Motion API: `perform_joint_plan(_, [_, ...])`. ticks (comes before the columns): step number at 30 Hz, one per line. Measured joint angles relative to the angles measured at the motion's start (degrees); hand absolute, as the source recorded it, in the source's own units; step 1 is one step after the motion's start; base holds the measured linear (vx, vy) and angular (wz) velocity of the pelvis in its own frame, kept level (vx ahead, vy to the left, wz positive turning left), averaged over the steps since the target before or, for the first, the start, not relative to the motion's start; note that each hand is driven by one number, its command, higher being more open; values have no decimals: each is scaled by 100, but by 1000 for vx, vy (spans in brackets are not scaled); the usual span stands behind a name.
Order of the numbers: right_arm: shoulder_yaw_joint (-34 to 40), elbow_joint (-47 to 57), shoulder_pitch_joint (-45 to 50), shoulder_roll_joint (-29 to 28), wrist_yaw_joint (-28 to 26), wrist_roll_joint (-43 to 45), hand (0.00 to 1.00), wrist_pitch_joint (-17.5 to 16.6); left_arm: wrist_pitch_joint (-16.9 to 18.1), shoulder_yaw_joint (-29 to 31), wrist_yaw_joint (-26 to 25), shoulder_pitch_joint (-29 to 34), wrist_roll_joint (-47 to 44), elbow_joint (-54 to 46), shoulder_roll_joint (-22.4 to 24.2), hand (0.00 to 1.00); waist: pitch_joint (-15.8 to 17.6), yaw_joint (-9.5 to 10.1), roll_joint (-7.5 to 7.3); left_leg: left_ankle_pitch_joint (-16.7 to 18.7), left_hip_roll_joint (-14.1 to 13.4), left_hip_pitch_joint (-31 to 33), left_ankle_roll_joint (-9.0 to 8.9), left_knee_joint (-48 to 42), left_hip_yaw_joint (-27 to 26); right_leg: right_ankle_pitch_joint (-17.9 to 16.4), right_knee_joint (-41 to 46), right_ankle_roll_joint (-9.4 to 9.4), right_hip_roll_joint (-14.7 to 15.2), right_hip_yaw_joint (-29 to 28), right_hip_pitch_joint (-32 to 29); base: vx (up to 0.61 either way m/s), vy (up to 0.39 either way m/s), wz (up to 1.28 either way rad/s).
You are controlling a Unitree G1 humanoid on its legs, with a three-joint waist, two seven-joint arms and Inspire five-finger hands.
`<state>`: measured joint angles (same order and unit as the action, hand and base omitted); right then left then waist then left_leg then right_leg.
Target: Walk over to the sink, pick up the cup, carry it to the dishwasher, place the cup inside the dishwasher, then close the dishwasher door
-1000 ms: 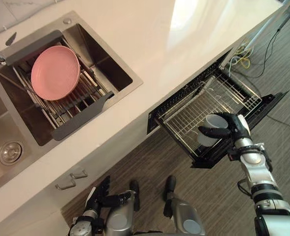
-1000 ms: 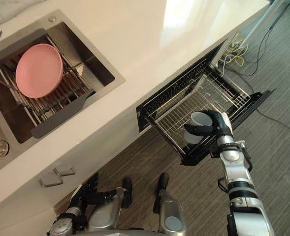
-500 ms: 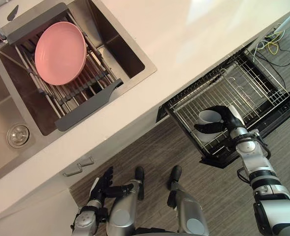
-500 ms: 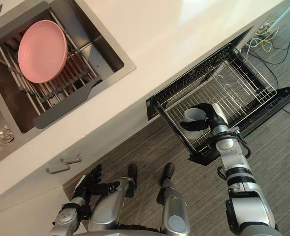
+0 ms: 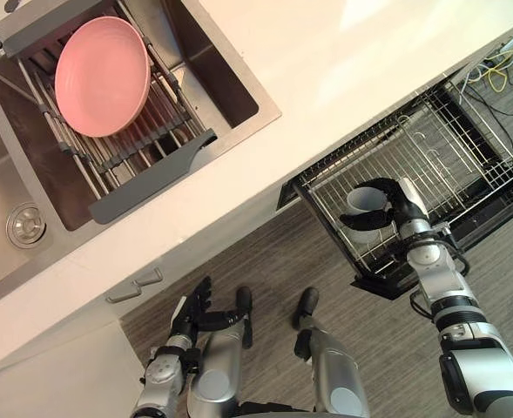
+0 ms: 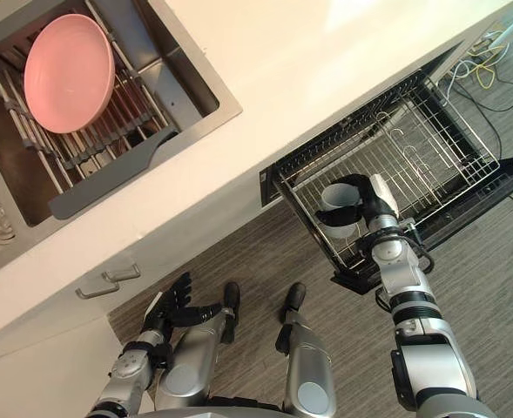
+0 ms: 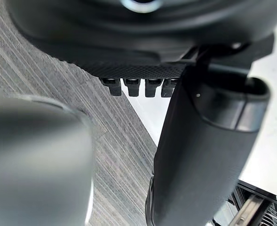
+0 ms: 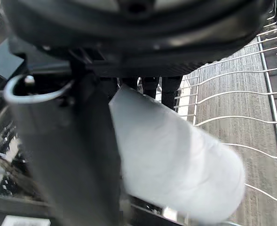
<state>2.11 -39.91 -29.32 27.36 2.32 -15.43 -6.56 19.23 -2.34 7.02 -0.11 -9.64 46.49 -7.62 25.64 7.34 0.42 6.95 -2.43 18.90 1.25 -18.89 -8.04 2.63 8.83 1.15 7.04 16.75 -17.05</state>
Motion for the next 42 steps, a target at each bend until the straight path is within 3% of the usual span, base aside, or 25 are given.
perform_joint_plan(12, [169, 764, 335, -386, 267, 254, 100, -192, 6, -32, 34, 13, 2, -2, 41, 100, -21, -18, -37, 19, -128, -219, -30, 48, -163, -91, 151, -70, -85, -96, 75, -6, -12, -5])
perform_joint_plan(15, [207, 1181, 867, -558, 233, 543, 100, -300, 5, -28, 34, 76, 12, 17, 46, 100, -114, -80, -136, -3, -127, -433, -107, 185, -181, -96, 58, -67, -112, -116, 248, 41, -8, -5])
perform_joint_plan(16, [207, 1292, 1151, -674, 190, 708, 100, -310, 3, -29, 32, 157, 14, 54, -6, 100, -271, -156, -226, -22, -116, -489, -128, 251, -172, -91, -24, -63, -125, -111, 302, 53, -2, 0])
perform_joint_plan(20, [207, 1614, 1870, -945, 154, 940, 100, -313, -18, -29, 20, 348, 55, 162, -58, 100, -613, -304, -329, -38, -81, -702, -150, 431, -156, -61, -245, -21, -145, -120, 525, 82, 11, -2])
perform_joint_plan(29, [210, 2166, 3282, -1668, 156, 1153, 100, -528, -7, -26, -111, 802, 464, 349, -18, 100, -1448, -543, -295, -82, 54, -1448, -139, 999, -272, 163, -1014, 107, -183, -222, 1296, 65, 26, -7])
perform_joint_plan(35, [208, 2819, 3749, -2027, 149, 1262, 100, -927, -20, -27, -262, 961, 514, 393, 24, 100, -1688, -666, -230, -112, 93, -1870, -128, 1271, -337, 180, -1172, 132, -189, -277, 1630, 17, 10, -6])
perform_joint_plan(42, [181, 3488, 4083, -2372, -50, 1457, 100, -1206, -86, -23, -302, 1039, 505, 385, 90, 100, -1802, -677, -145, -115, 104, -2177, -128, 1401, -380, 178, -1248, 136, -199, -318, 1895, 5, 4, -3])
